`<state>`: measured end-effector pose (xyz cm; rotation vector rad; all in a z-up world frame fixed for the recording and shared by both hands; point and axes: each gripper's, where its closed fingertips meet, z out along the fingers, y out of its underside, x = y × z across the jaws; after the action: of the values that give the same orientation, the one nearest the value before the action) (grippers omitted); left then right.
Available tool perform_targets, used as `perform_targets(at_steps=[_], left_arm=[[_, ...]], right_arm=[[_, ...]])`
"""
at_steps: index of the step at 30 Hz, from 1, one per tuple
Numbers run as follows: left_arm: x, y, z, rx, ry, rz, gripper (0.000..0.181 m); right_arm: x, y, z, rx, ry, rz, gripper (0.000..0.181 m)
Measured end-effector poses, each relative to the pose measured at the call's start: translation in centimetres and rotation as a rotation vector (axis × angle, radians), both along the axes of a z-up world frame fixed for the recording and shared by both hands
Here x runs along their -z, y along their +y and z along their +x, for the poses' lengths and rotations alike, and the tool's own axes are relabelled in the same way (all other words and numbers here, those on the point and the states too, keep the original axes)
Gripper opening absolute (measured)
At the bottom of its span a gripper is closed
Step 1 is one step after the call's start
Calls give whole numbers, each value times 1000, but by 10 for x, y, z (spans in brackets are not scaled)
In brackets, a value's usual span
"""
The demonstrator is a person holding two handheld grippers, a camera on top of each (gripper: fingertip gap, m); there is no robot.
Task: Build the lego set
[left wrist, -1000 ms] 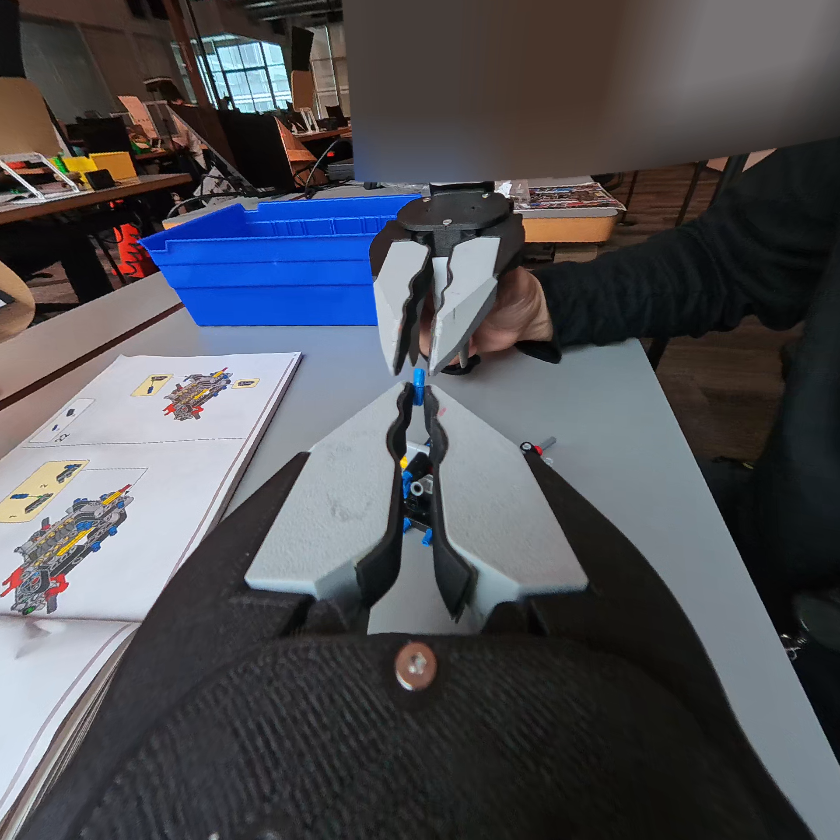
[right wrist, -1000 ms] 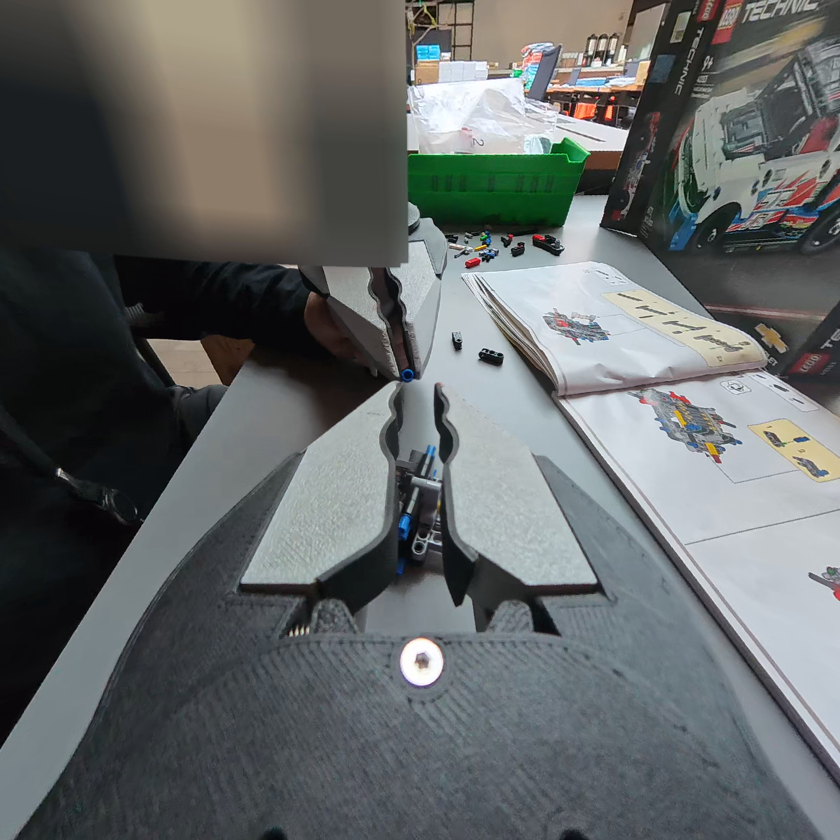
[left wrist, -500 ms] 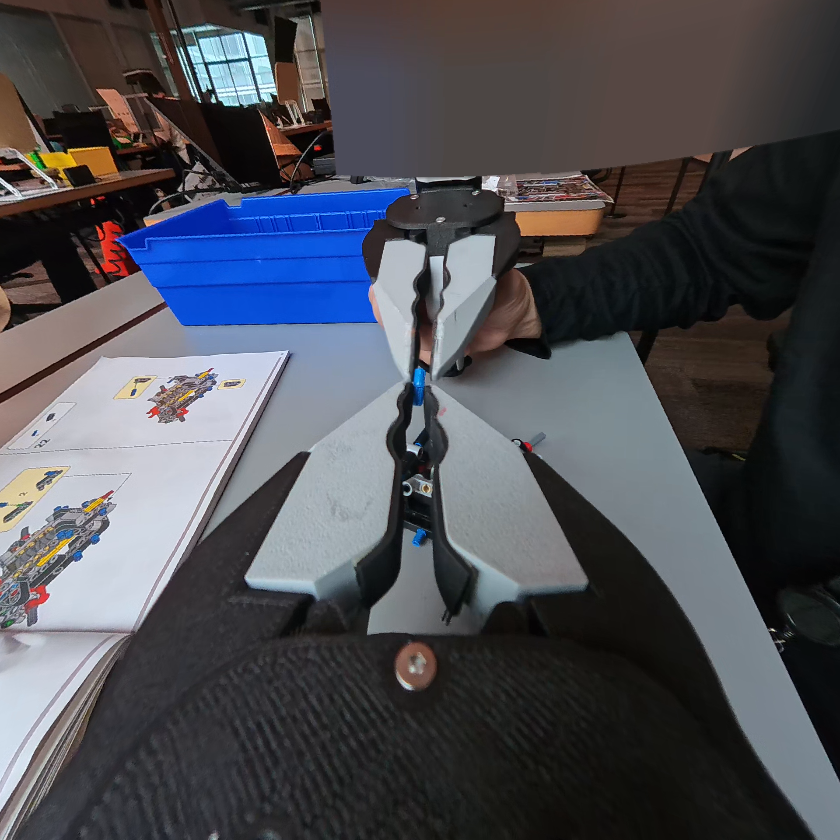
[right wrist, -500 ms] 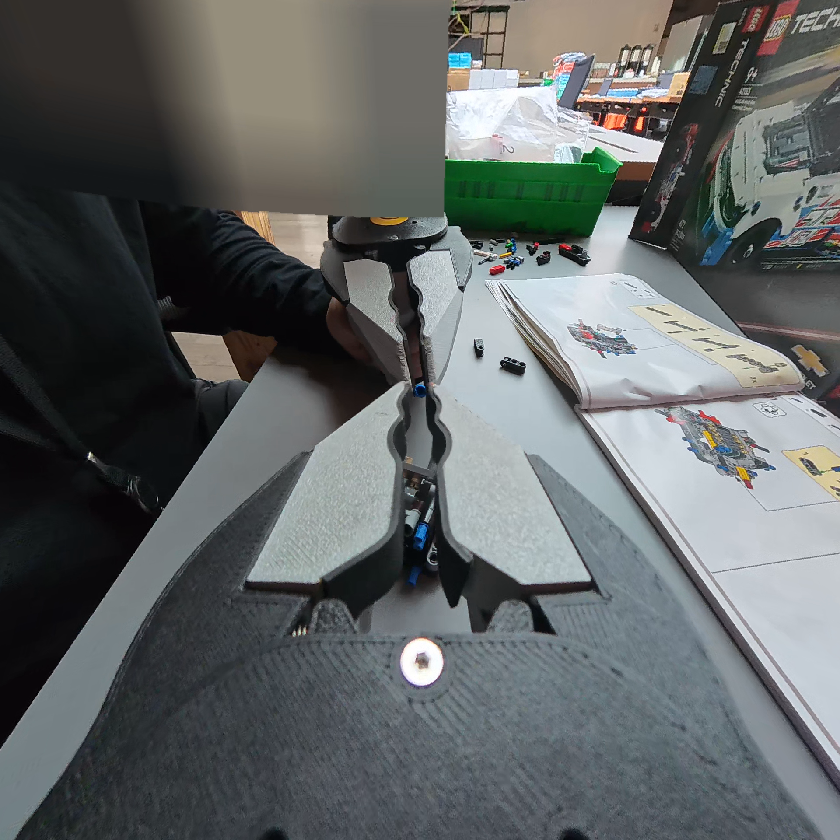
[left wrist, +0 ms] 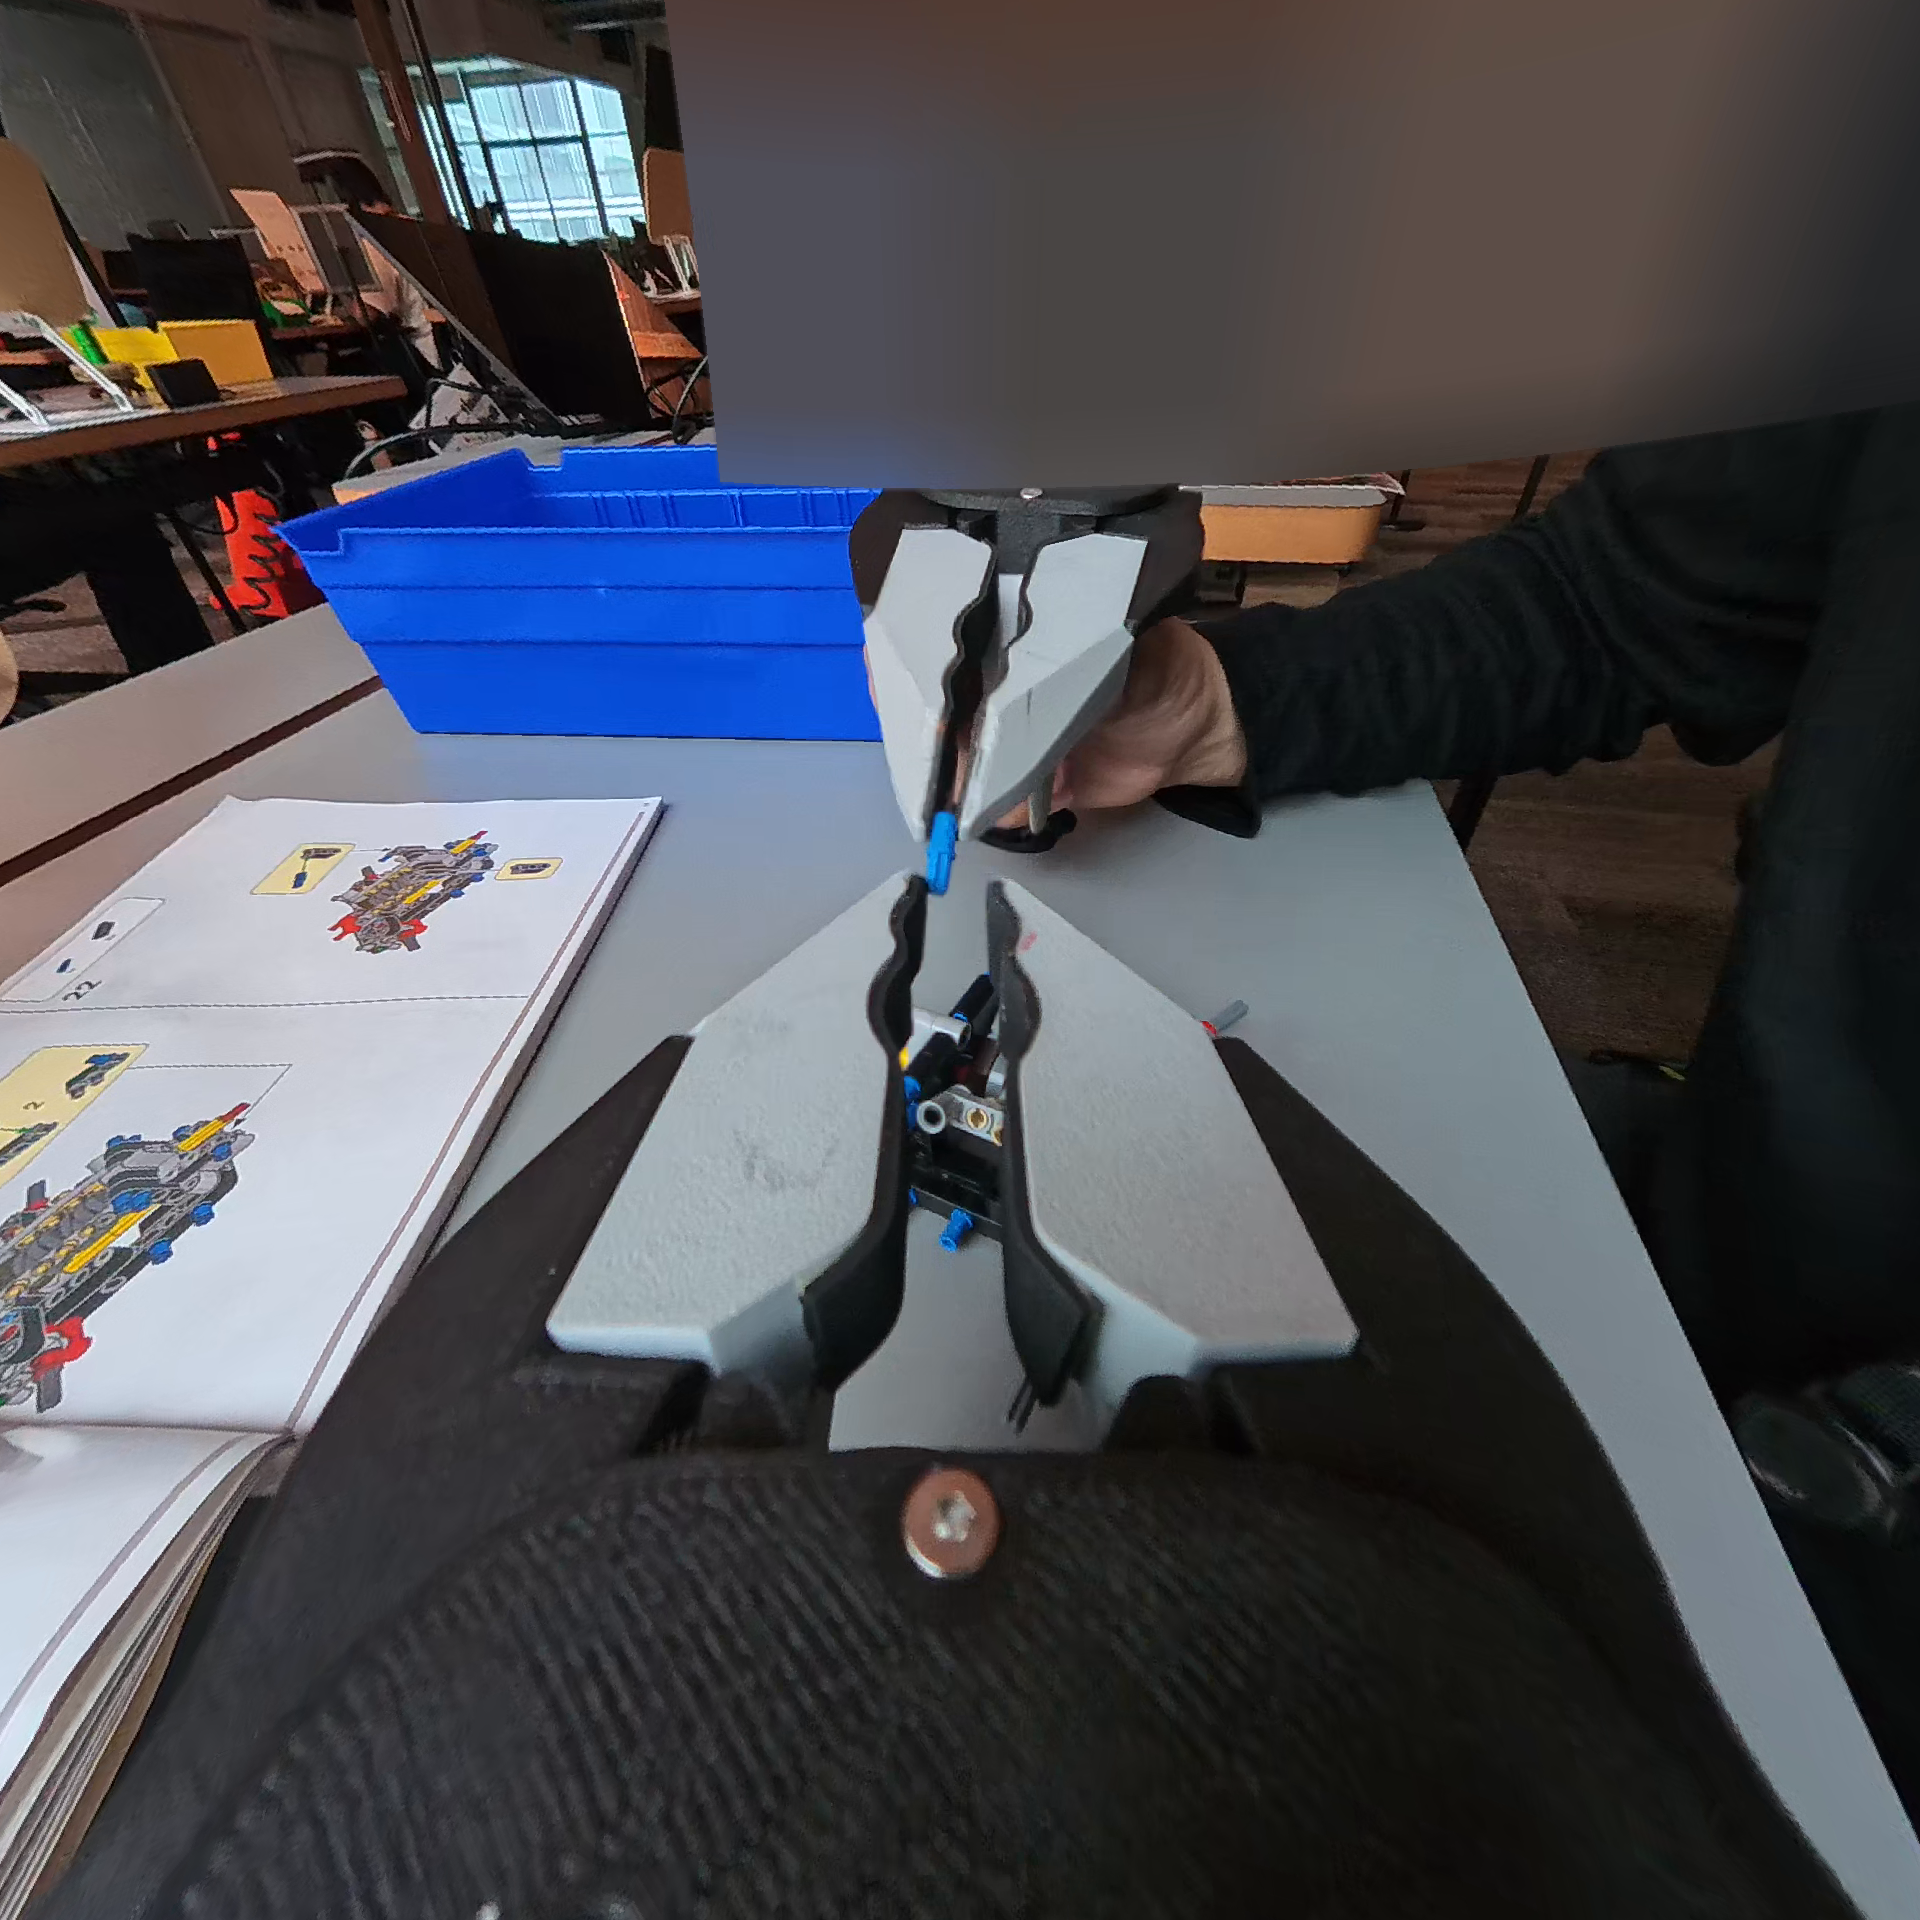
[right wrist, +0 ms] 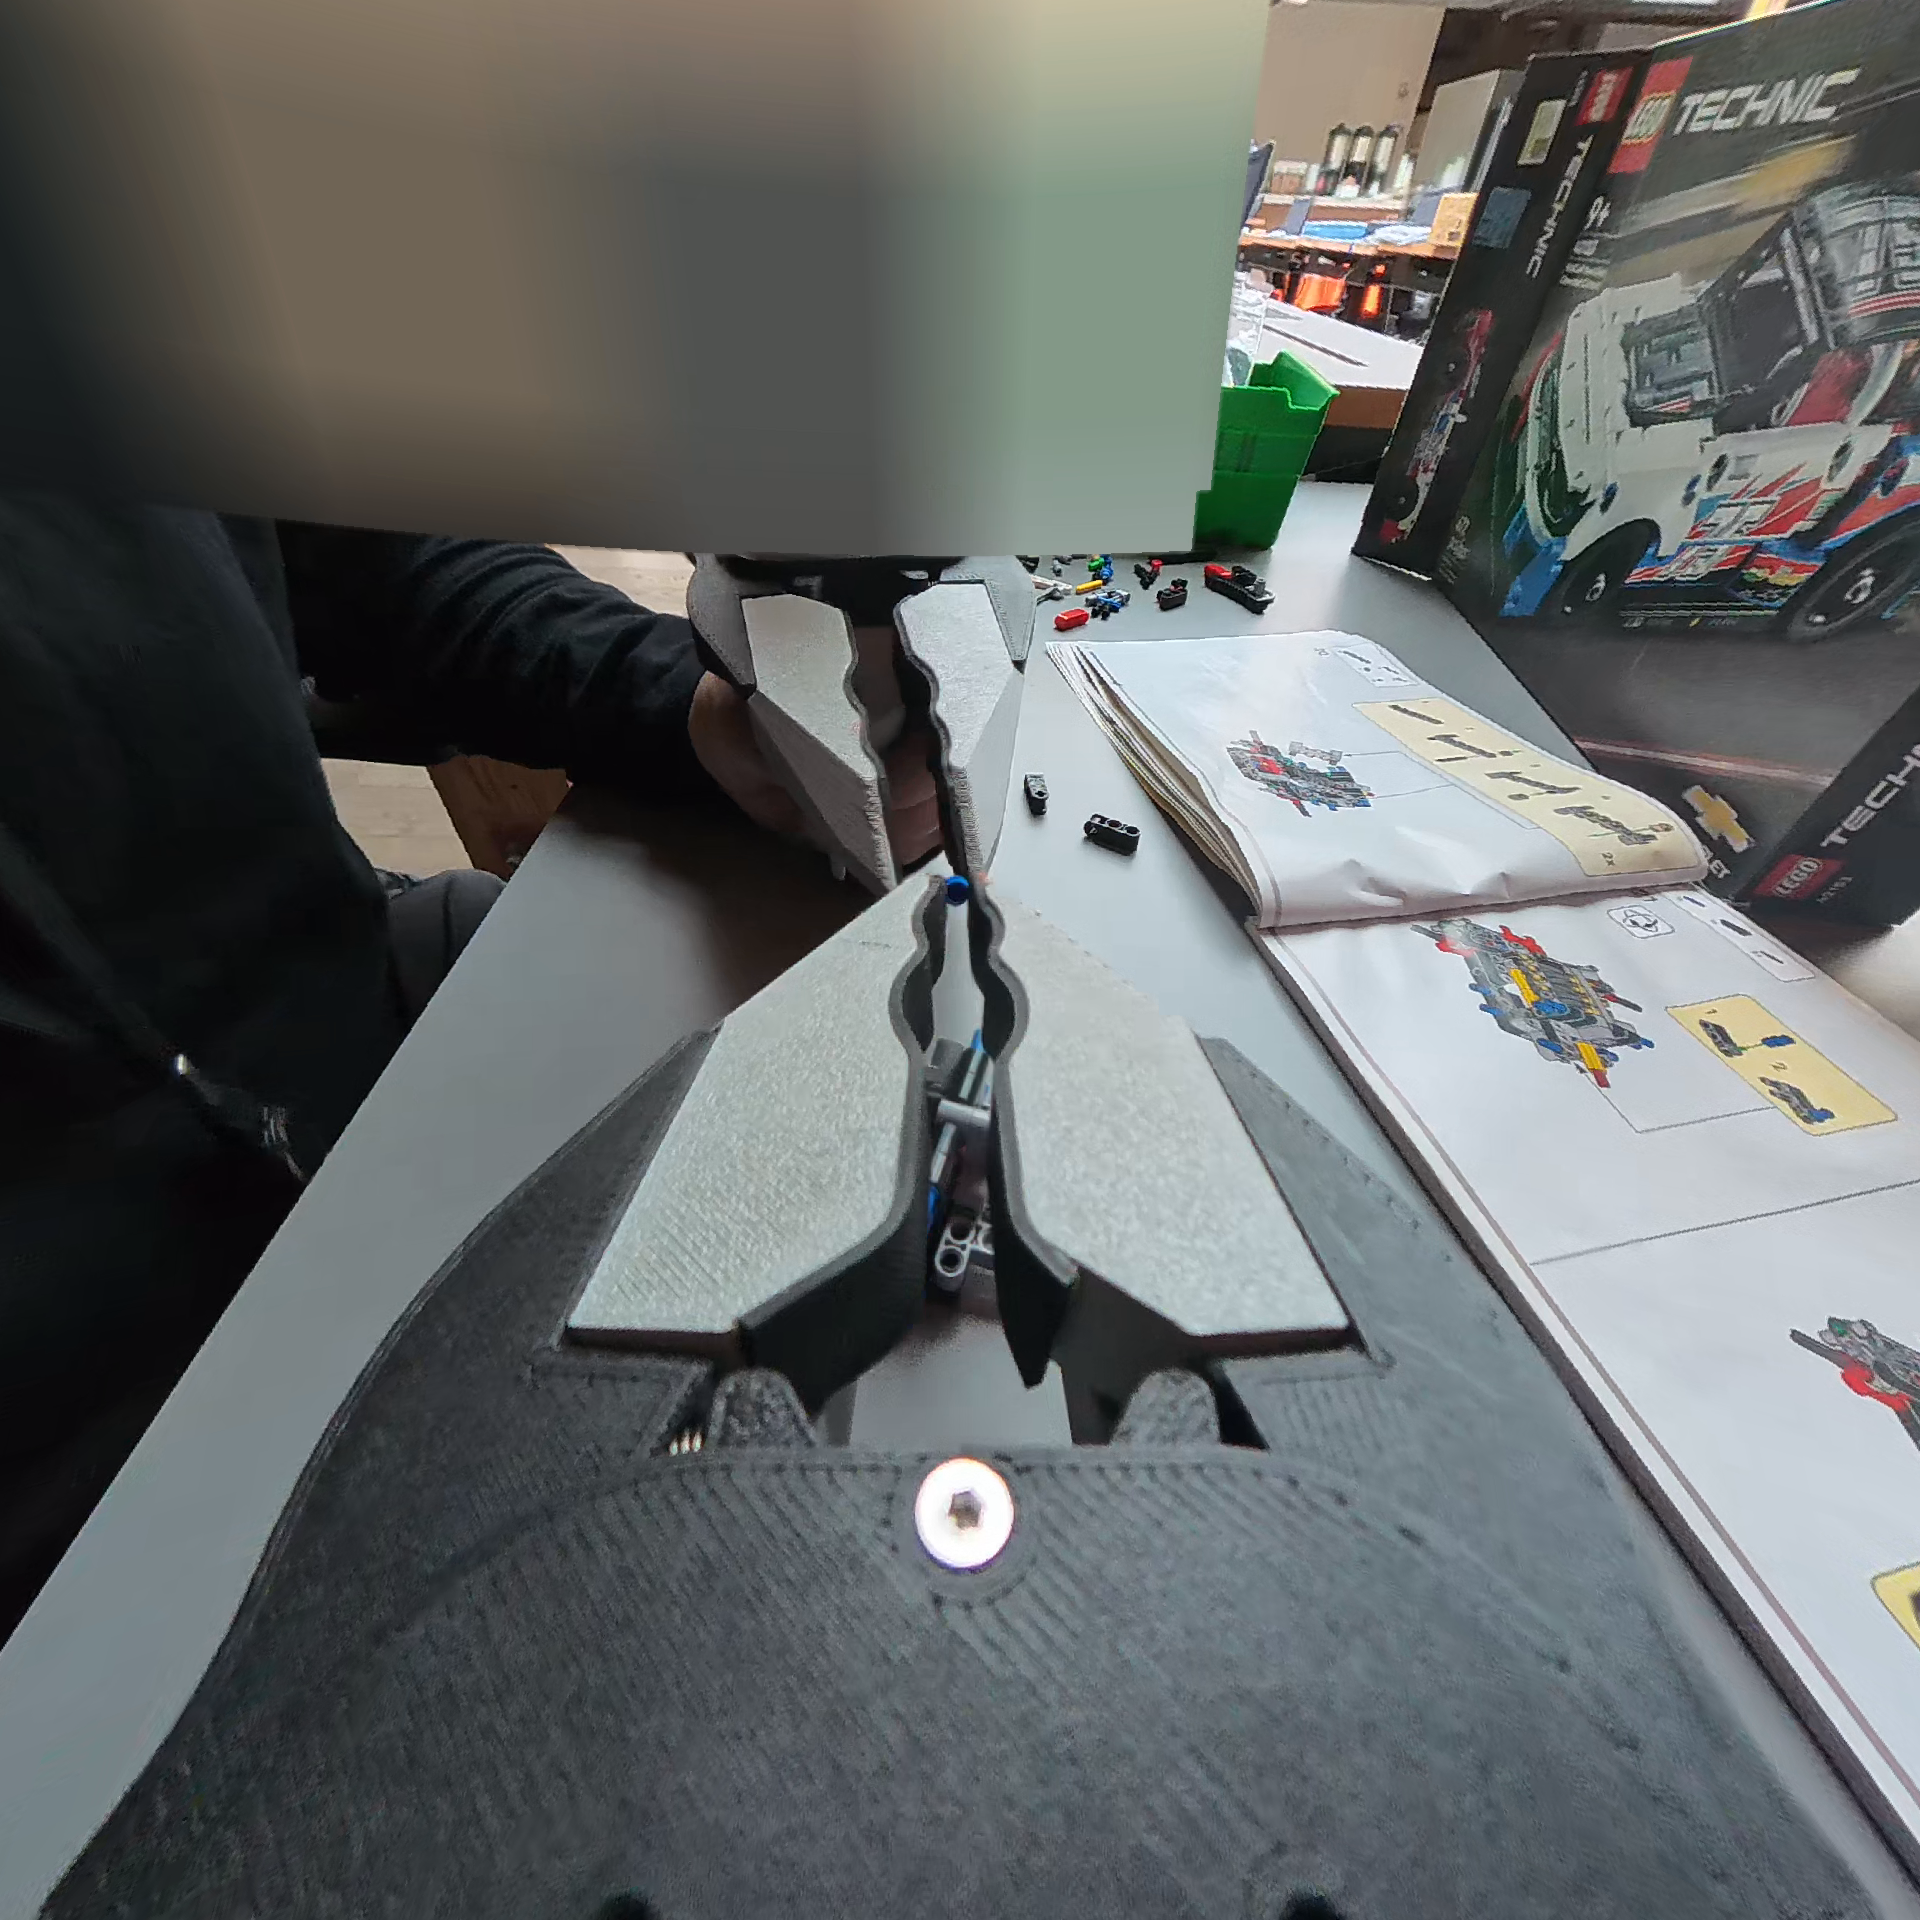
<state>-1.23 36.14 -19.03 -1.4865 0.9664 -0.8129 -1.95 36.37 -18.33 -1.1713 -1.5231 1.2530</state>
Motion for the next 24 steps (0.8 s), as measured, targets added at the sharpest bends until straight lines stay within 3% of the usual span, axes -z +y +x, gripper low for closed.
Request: perform_targets(at_steps=[11,24], left_arm=[[3,-1,0,-10,51,38,7],[8,14,-14,-81,41,-30,5]], right_arm=[[-13,35,17,136,42,-36,0],[6,51,21,204,-68,8,0]])
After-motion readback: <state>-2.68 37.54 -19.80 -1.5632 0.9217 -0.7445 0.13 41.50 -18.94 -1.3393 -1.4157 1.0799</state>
